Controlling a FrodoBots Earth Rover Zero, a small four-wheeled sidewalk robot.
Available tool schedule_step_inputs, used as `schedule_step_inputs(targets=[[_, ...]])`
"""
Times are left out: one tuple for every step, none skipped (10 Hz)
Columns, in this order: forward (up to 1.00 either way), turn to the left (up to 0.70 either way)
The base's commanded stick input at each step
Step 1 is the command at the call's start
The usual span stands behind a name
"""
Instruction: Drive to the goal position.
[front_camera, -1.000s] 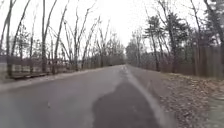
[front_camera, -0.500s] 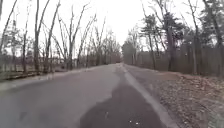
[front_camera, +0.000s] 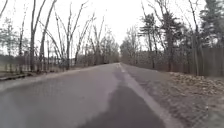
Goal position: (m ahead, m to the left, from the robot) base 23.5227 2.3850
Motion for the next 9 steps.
schedule_step_inputs(targets=[[0.85,0.0],[0.85,0.0],[0.85,0.0],[0.85,0.0],[0.85,0.0],[0.85,0.0],[0.85,0.0],[0.85,0.0],[0.85,0.0]])
